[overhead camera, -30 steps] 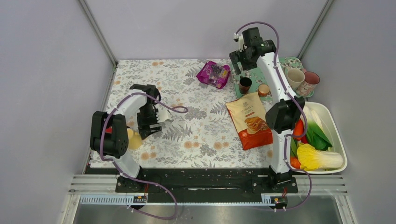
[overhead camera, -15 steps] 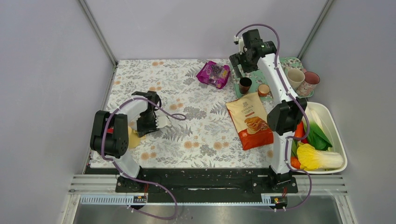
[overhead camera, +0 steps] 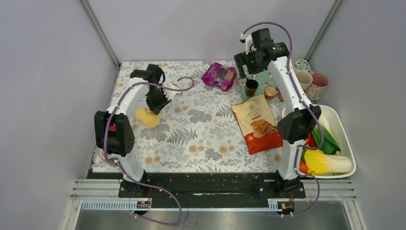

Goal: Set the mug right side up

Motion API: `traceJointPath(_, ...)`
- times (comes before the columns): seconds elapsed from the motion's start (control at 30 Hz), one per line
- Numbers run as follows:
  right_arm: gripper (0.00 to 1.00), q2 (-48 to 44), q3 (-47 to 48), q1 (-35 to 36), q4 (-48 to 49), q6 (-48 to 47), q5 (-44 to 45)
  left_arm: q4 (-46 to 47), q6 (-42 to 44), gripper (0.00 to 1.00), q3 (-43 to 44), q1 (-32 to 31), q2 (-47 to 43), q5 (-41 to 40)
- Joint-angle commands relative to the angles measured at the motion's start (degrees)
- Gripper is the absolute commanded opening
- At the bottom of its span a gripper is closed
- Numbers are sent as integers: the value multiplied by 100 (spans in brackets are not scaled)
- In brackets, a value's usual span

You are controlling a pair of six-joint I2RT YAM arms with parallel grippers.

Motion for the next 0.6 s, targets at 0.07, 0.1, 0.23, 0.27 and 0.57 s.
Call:
traceJointPath(0.07, 100, -1162, -1274, 291, 1541, 773, -2493, 58, -2121, 0, 2097, 0, 147, 2134)
traceJointPath(0.1, 99, -1368, -1742, 374, 2124, 1020, -2745, 133, -2343, 0, 2341, -2, 168, 2428)
traceJointPath(0.23, 99, -2013, -3286, 872, 4542, 2089, -3719, 756, -3336, 0, 2930, -38, 136, 3077)
traceJointPath(0.27, 99, -2089, -3613, 966, 5180, 2502, -3962, 866, -3526, 0, 3065, -64, 138, 3147)
traceJointPath(0.57, 100, -1567, -4407, 1314, 8384, 5136, -4726, 1765, -4816, 0, 3457, -263, -55, 4133)
